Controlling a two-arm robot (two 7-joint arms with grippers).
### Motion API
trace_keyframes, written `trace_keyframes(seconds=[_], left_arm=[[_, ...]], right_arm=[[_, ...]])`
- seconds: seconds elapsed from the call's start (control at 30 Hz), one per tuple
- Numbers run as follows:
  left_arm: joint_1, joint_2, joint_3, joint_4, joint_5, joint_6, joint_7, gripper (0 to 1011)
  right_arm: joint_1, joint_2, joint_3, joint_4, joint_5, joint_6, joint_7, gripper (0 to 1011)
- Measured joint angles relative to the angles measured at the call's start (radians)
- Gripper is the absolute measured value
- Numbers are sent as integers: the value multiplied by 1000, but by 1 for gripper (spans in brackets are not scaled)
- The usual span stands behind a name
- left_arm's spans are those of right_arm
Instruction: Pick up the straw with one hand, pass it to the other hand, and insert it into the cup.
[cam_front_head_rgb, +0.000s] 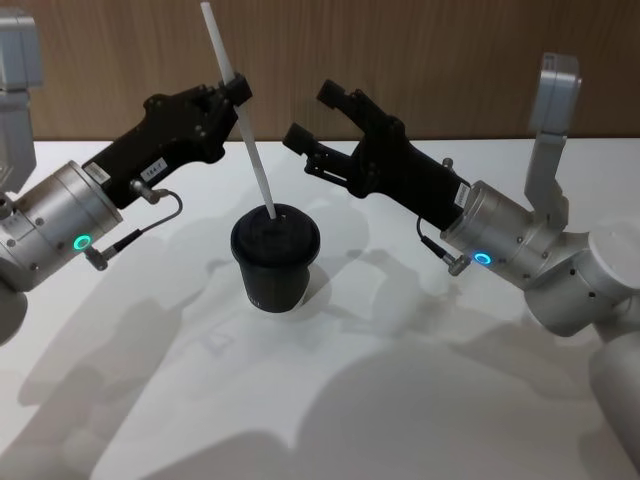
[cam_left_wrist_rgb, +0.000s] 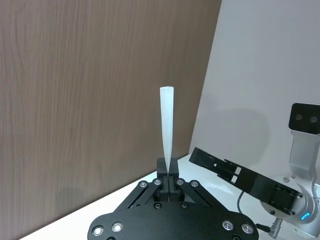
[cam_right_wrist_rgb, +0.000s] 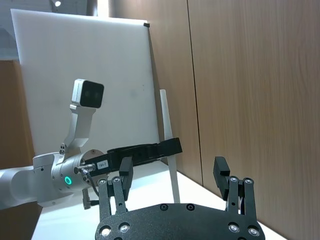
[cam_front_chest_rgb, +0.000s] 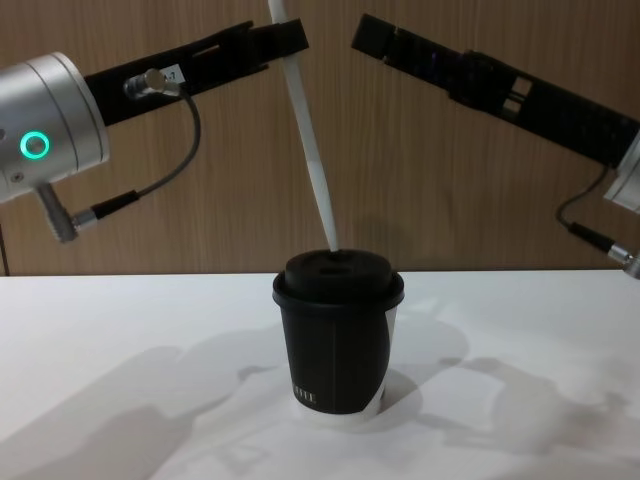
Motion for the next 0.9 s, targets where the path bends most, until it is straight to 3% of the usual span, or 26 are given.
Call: trace_keyframes(seconds=[0.9], left_arm=[[-35, -54, 5, 90, 34, -13, -33, 3]], right_arm=[[0, 0, 0, 0, 0, 0, 0, 1001]])
